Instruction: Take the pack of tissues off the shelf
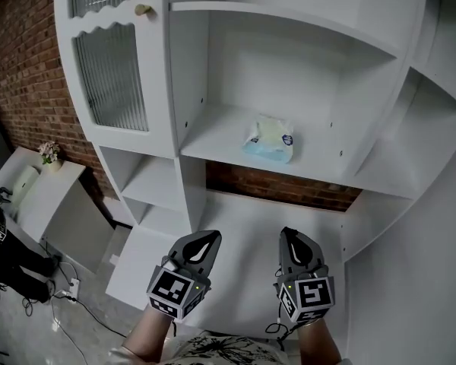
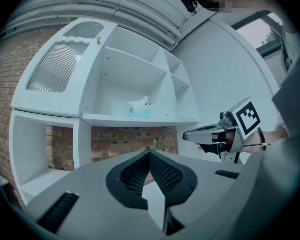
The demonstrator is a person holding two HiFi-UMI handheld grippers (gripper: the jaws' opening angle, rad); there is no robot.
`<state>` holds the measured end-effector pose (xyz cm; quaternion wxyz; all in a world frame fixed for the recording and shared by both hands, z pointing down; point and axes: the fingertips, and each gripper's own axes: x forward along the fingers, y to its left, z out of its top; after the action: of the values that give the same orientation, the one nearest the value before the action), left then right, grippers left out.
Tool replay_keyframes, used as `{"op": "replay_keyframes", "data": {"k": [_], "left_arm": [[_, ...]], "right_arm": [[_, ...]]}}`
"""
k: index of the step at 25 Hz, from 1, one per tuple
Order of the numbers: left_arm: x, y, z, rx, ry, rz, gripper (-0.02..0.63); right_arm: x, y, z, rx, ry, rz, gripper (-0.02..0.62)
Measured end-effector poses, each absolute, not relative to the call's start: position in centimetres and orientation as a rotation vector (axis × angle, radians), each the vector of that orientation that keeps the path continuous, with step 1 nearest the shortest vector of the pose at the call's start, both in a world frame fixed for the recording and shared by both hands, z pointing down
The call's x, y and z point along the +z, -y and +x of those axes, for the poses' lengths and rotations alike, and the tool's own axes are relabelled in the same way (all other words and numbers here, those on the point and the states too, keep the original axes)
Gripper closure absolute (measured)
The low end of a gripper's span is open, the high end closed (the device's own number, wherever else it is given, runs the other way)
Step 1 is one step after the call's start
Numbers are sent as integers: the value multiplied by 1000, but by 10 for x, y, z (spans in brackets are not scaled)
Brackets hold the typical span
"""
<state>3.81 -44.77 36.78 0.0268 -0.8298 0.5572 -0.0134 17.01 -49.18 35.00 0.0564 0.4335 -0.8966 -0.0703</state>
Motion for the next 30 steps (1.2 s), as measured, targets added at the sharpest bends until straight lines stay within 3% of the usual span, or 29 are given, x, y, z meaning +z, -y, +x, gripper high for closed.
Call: {"op": "replay_keyframes", "data": {"k": [4,6,10,20,24,30], "left_arm": [[351,461,34,-26,-1666,-2554,591],[345,467,32,-19,-1646,-2547,591],[341,473,28,-3,-1637,-2548,591],[357,473,25,-12,-1659,-2579,591],[360,474,26,-36,-1658,-2577,591],[358,473,23,-61,-1648,-2560,591]], "right_arm": [[323,515,162,-276,2691,1364,583],[304,528,158,-319,2687,1386,472],[262,556,152,-375,2701,1457,436],[234,607,127,-330,2685,1399,445],[235,613,123,-317,2662,1399,555],[230,602,129,-312,2717,1427,580]]}}
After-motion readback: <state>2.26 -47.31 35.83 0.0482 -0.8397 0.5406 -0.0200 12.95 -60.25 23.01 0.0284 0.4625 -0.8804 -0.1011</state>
